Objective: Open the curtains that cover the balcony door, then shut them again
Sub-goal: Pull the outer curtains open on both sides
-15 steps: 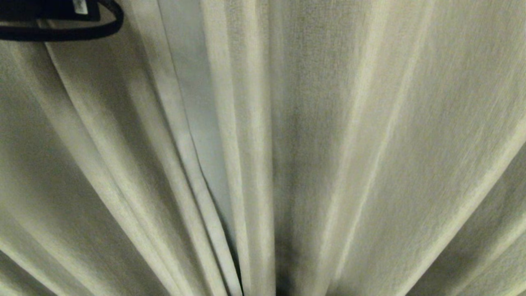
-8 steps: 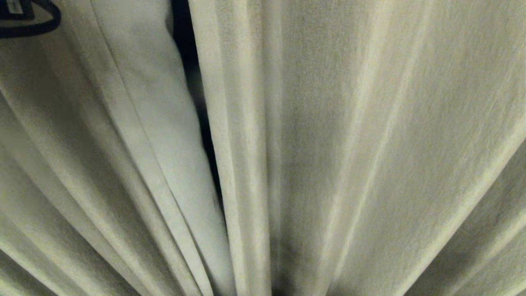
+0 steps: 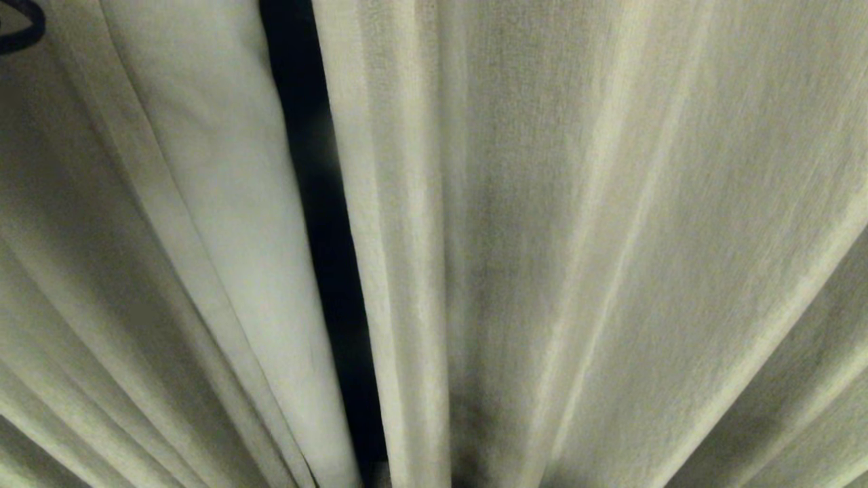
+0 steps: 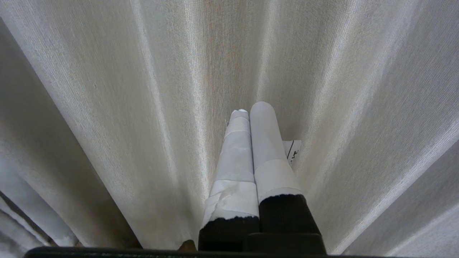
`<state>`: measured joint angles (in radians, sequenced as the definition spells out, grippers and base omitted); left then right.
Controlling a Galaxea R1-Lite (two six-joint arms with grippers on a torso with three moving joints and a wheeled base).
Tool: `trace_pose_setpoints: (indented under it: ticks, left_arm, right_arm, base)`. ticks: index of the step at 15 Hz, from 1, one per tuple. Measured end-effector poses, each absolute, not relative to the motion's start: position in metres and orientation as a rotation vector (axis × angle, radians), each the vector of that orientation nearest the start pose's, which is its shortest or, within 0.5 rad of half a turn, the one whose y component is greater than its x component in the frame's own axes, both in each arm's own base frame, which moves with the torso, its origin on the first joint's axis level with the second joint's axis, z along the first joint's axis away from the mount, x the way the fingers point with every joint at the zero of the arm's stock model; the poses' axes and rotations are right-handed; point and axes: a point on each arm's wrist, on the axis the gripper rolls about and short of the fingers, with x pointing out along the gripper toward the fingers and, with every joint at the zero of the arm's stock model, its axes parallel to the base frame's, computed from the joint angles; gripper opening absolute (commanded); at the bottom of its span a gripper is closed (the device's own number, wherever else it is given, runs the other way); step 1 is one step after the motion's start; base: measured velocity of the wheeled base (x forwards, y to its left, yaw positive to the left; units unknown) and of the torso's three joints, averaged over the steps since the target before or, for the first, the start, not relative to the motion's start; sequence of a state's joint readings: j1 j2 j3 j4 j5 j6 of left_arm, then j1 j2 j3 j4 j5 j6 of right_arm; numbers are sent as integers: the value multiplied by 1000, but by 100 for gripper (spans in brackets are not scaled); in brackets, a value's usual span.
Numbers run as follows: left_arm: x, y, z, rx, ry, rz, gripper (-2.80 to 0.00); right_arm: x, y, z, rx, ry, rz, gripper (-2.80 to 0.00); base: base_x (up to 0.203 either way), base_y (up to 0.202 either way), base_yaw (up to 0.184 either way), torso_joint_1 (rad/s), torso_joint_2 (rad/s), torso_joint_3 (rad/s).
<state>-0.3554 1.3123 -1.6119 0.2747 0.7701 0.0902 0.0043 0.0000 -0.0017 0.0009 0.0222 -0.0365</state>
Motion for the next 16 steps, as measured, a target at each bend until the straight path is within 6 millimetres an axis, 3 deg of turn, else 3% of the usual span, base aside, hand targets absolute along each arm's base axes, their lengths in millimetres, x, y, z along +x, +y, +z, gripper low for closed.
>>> trace_pose_setpoints:
  ticks: [6, 16]
  left_arm:
    - [134, -41, 422, 56, -41, 336, -280]
    - [91, -32, 414, 53, -42, 247, -280]
  right_arm:
    - [-23, 0, 76, -36, -1, 26, -280]
    - [-23, 0, 76, -36, -1, 27, -280]
  base:
    - [0, 0, 0, 0, 0, 0]
    - [0, 0, 0, 0, 0, 0]
